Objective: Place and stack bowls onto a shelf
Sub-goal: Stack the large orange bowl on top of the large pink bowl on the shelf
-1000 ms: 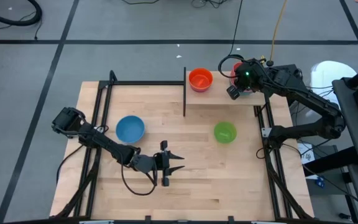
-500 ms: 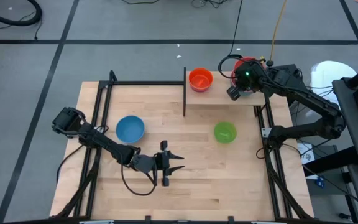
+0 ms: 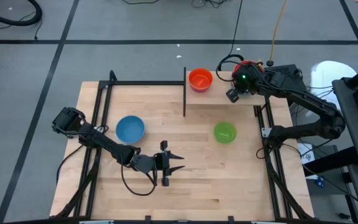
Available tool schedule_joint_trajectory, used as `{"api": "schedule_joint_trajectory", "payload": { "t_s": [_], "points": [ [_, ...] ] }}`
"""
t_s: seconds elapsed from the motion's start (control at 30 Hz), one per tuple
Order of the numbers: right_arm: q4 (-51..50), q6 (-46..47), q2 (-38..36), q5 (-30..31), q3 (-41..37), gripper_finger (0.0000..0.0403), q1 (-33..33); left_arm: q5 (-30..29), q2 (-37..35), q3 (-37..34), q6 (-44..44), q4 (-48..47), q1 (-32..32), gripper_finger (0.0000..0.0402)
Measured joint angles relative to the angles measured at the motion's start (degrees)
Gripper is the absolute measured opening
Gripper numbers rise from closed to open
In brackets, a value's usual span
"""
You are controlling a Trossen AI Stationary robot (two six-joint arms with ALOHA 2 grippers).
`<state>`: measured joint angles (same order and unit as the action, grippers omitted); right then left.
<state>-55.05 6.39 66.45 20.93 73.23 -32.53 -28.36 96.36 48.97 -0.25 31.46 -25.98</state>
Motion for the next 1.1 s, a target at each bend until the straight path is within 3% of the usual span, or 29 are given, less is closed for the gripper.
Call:
{"api": "schedule_joint_trajectory", "payload": {
  "t_s": [0.17, 0.47, 0.6, 0.77, 1.0, 1.1],
  "points": [
    [1.7, -0.2, -0.1, 0.1, 0.0, 0.0022, 0.0, 0.0, 0.0, 0.0, 0.0, 0.0, 0.0, 0.0152],
    [2.9, -0.8, -1.0, 0.2, 0.0, 0.0094, 0.0, 0.0, 0.0, 0.0, 0.1, -0.3, 0.0, 0.0152],
    [5.0, -0.9, -3.0, 0.2, 0.0, 0.0102, 0.5, 0.0, 0.0, 0.0, -0.1, -1.4, 0.0, 0.0152],
    [9.3, -1.5, -5.5, 0.1, 0.1, 0.0082, 0.8, 0.0, 0.0, 0.0, -0.2, -1.7, 0.0, 0.0152],
    [12.9, -3.5, -3.3, -0.7, 0.1, 0.0007, -0.9, 0.0, 0.0, 0.0, 0.4, -1.3, 0.5, 0.0152],
    [15.0, -2.9, -1.9, -1.6, 0.1, 0.0008, -2.0, -0.1, 0.0, 0.0, 0.1, -1.3, 0.6, 0.0152]
  ]
}}
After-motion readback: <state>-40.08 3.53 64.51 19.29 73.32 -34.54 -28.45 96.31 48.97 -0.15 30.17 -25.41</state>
